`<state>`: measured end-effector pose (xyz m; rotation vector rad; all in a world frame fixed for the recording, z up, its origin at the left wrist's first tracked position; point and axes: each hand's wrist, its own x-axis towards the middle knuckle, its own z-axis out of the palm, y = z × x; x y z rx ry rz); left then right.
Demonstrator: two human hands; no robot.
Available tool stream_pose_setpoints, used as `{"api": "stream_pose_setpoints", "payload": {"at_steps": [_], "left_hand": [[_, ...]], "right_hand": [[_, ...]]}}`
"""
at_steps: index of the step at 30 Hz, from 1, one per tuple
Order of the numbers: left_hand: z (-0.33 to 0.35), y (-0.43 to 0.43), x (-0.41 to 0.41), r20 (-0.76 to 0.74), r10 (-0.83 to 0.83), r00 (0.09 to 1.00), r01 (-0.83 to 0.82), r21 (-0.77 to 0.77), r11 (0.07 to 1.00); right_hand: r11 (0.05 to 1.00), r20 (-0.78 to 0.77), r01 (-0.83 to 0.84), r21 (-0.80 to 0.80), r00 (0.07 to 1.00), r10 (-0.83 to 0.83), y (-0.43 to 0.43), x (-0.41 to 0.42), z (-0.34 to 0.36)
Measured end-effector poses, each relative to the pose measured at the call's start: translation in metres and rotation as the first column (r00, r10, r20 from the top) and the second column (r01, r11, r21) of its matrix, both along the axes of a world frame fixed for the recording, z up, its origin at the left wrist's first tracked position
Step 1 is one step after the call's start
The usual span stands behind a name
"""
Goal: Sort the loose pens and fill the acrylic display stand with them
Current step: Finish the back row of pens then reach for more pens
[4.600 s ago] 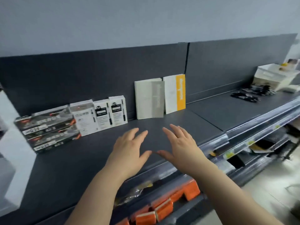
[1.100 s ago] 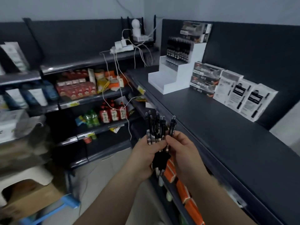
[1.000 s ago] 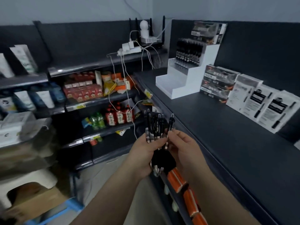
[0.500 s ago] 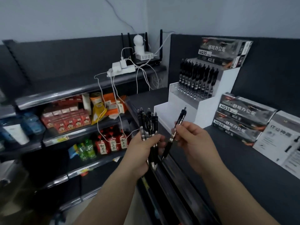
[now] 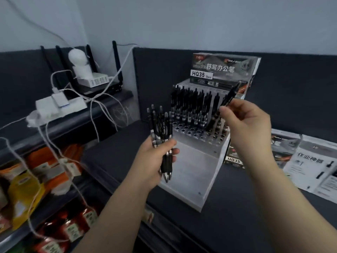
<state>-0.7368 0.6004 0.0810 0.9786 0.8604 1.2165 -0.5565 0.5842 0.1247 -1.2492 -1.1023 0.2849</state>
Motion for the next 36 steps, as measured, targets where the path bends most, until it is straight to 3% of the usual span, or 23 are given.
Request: {"api": "stream_pose_setpoints", "payload": {"at_steps": [8,18,24,27,31,36], "left_hand": [[0.004,0.054,-0.013,-0.011,-0.257,0.966,0.257,-0.002,0.966],[0.0,0.076,-0.023,-0.02,-0.42,0.907,0.42,0.017,0.907],[-0.005,0.079,-0.029,0.003,-0.442,0.897,0.442,0.012,0.897],[-0.008,0.078,-0.03,0.007,-0.459,0.888,0.459,0.017,0.888],[-0.008,0.074,-0.026,-0.033,-0.518,0.855,0.519,0.064,0.852],[-0.009,0.07,-0.022,-0.044,-0.56,0.827,0.562,0.071,0.824]], "right_hand": [[0.946,0.13,0.306,-0.104,0.947,-0.292,0.031,-0.012,0.0],[0.825,0.429,0.507,-0.251,0.822,-0.375,0.041,-0.032,-0.015],[0.81,0.386,0.547,-0.21,0.808,-0.446,0.039,-0.042,-0.019],[0.876,0.271,0.453,-0.167,0.875,-0.401,0.03,-0.061,-0.022],[0.926,0.116,0.053,-0.373,0.993,-0.01,0.024,-0.09,-0.028],[0.944,-0.136,-0.083,-0.319,0.99,0.041,0.021,-0.085,-0.031]]}}
